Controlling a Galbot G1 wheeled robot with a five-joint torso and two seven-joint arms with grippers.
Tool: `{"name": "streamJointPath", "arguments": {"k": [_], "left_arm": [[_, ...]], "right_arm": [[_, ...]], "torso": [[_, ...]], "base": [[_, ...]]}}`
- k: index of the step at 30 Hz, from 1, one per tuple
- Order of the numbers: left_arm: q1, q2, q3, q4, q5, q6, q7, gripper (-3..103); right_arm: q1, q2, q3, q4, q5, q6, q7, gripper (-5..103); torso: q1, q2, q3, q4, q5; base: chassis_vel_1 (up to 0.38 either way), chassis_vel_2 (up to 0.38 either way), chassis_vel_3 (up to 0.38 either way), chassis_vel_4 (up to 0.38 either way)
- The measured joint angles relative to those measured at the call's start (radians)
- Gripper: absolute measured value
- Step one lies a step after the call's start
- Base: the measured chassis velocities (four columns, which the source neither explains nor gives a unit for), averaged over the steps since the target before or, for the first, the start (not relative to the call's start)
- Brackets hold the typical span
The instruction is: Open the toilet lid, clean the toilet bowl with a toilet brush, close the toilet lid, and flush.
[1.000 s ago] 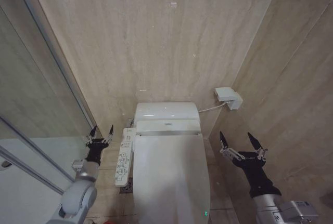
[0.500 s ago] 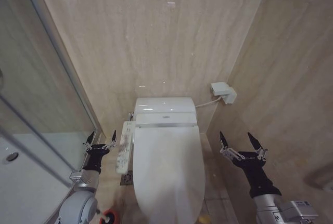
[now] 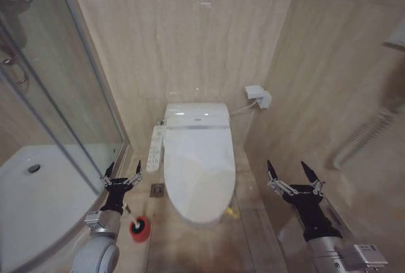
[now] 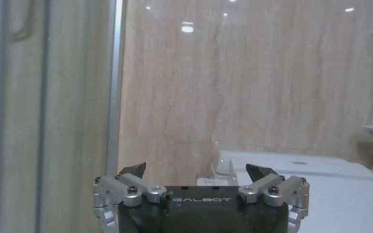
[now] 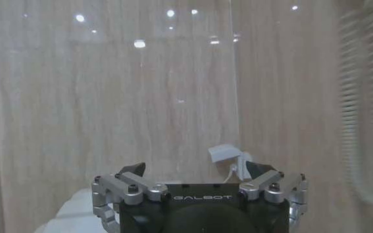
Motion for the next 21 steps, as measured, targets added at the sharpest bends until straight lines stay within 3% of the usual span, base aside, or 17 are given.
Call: {"name": "streamJointPath", "arguments": {"k": [2, 4, 5, 8, 12, 14, 21], "left_arm": [[0.002, -0.002, 0.0, 0.0, 0.001, -0.001, 0.002, 100], [0.002, -0.003, 0.0, 0.0, 0.001, -0.002, 0.002, 100], [0.002, -0.003, 0.0, 0.001, 0.001, -0.003, 0.003, 100], [0.002, -0.004, -0.002, 0.002, 0.001, -0.004, 0.003, 100], [0.002, -0.004, -0.002, 0.006, 0.001, -0.006, 0.004, 100], [0.002, -0.006, -0.002, 0.006, 0.002, -0.008, 0.004, 100], [0.011, -0.012, 0.002, 0.009, 0.012, -0.021, 0.001, 100]], "right_arm": [[0.0, 0.0, 0.0, 0.0, 0.0, 0.0, 0.0, 100], [0.0, 0.0, 0.0, 0.0, 0.0, 0.0, 0.0, 100], [0.0, 0.0, 0.0, 0.0, 0.0, 0.0, 0.0, 100], [0.0, 0.0, 0.0, 0.0, 0.0, 0.0, 0.0, 100], [0.0, 0.0, 0.0, 0.0, 0.0, 0.0, 0.0, 100], [0.0, 0.0, 0.0, 0.0, 0.0, 0.0, 0.0, 100], [0.0, 0.0, 0.0, 0.0, 0.0, 0.0, 0.0, 100]], "torso": [[0.0, 0.0, 0.0, 0.0001, 0.0018], [0.0, 0.0, 0.0, -0.0003, 0.0014], [0.0, 0.0, 0.0, 0.0, -0.0005], [0.0, 0.0, 0.0, 0.0003, 0.002], [-0.001, 0.0, 0.0, 0.0001, -0.0003], [-0.001, 0.0, 0.0, 0.0002, 0.0013], [0.001, 0.0, 0.0, -0.0002, 0.0005]], "base": [[0.377, -0.364, -0.352, 0.375], [0.389, -0.37, -0.364, 0.36], [0.355, -0.37, -0.364, 0.373], [0.31, -0.3, -0.315, 0.336], [0.207, -0.224, -0.213, 0.234], [0.143, -0.077, -0.114, 0.109], [-0.06, 0.04, 0.049, -0.043]]}}
